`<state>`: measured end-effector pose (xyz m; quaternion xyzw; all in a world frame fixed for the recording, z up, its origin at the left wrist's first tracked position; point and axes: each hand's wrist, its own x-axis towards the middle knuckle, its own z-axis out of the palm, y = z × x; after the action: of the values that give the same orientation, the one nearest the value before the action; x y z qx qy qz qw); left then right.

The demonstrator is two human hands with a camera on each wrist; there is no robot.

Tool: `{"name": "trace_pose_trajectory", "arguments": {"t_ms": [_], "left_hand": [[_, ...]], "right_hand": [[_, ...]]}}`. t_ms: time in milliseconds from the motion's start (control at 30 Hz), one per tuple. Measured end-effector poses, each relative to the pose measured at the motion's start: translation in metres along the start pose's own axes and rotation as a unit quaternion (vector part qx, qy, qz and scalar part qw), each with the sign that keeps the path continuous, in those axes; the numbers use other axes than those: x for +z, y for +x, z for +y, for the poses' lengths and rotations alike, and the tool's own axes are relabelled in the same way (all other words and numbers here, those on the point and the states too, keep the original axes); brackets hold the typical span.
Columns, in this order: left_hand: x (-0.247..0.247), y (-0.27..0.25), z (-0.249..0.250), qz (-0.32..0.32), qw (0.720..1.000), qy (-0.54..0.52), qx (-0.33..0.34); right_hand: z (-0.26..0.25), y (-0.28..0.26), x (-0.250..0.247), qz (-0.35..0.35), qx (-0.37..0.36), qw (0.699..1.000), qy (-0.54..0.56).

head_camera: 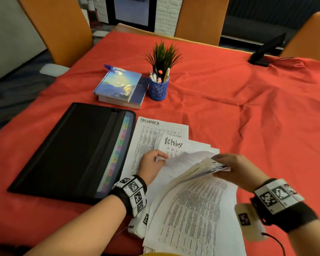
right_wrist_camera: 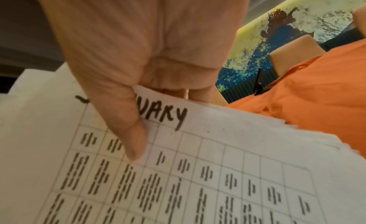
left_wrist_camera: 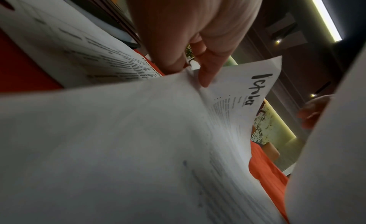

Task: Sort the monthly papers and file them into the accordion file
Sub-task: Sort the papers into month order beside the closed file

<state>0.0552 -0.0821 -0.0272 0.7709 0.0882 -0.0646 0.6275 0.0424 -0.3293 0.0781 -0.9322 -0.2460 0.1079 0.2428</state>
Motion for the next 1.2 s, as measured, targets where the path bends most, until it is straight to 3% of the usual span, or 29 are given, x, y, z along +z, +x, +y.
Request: {"name": "trace_pose_trajectory", "arguments": {"t_ms": [133,300,567,633,733,800,900,967,1033,1100,1200], "left_hand": [[0.000,0.002,-0.003,0.001,0.999,-0.037,-0.015],[0.000,0.009,-0.006,0.021,0.988,-0.139,-0.068],[-0.003,0.009,-0.002,0.001,0.993,-0.109,-0.047],[-0.005,0.005,0.001,-0.027,0.996,-0.082,-0.029],[-0.006,-0.006,0.015,-0.122,0.987,-0.104,-0.008],[-0.005,-0.013,0.022,-0.189,0.973,-0.130,-0.002],[-0.009,-0.016,0.026,-0.267,0.953,-0.142,0.005],[-0.015,-0.010,0.030,-0.240,0.959,-0.149,-0.008],[-0.020,0.003,0.027,-0.115,0.984,-0.130,-0.045],[-0.023,0.018,0.018,-0.005,0.996,-0.019,-0.088],[-0.021,0.030,0.005,-0.016,0.983,0.109,-0.146]], "right_hand": [[0.016,0.012,0.016,0.045,-0.010,0.999,-0.011],[0.027,0.025,0.018,0.043,0.025,0.999,-0.020],[0.038,0.031,0.016,0.041,0.039,0.997,-0.056],[0.042,0.033,0.018,0.050,0.022,0.995,-0.085],[0.045,0.038,0.021,0.042,-0.038,0.991,-0.125],[0.044,0.040,0.023,0.021,-0.075,0.992,-0.095],[0.039,0.037,0.028,0.013,-0.074,0.997,0.000],[0.034,0.033,0.028,0.015,-0.069,0.997,0.024],[0.032,0.028,0.027,0.040,-0.074,0.996,0.022],[0.032,0.022,0.027,0.085,-0.069,0.994,0.019],[0.029,0.016,0.025,0.100,-0.001,0.993,0.063]]}}
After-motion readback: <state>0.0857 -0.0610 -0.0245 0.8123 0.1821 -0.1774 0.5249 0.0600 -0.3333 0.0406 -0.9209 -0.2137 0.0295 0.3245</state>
